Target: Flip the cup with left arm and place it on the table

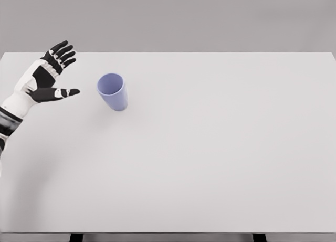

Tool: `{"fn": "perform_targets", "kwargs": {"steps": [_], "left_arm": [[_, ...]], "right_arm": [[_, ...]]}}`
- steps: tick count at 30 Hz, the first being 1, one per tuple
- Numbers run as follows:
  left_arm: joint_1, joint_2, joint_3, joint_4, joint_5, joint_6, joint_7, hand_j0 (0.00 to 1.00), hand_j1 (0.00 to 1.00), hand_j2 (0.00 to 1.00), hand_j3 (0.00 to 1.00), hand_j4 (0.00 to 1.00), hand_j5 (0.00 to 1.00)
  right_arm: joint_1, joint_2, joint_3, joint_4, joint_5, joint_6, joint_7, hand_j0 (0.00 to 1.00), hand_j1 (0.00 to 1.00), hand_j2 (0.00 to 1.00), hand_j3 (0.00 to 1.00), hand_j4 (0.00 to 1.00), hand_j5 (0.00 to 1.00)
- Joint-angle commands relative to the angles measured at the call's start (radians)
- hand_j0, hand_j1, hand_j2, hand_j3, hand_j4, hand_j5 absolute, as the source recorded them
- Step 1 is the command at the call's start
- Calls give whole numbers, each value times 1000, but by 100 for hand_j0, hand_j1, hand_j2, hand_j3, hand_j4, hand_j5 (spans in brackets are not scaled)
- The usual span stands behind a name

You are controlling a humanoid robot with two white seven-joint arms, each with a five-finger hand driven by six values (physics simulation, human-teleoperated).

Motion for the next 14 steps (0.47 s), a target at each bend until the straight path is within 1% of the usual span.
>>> {"fn": "perform_targets", "kwargs": {"steps": [1, 2, 5, 6, 14], "left_arm": [[3, 26, 3, -38, 6, 0, 0, 100, 100, 100, 100, 100, 100], [12, 34, 5, -46, 6, -1, 0, 100, 100, 100, 100, 100, 100], [43, 72, 3, -116, 5, -4, 0, 100, 100, 100, 100, 100, 100], [49, 80, 3, -129, 2, -4, 0, 100, 100, 100, 100, 100, 100], [51, 94, 0, -135, 0, -10, 0, 100, 100, 100, 100, 100, 100]], "right_arm": [[0, 0, 0, 0, 0, 0, 0, 100, 100, 100, 100, 100, 100], [0, 0, 0, 0, 0, -1, 0, 100, 100, 100, 100, 100, 100], [0, 0, 0, 0, -1, 0, 0, 100, 100, 100, 100, 100, 100], [0, 0, 0, 0, -1, -1, 0, 100, 100, 100, 100, 100, 100], [0, 0, 0, 0, 0, 0, 0, 100, 100, 100, 100, 100, 100]]}}
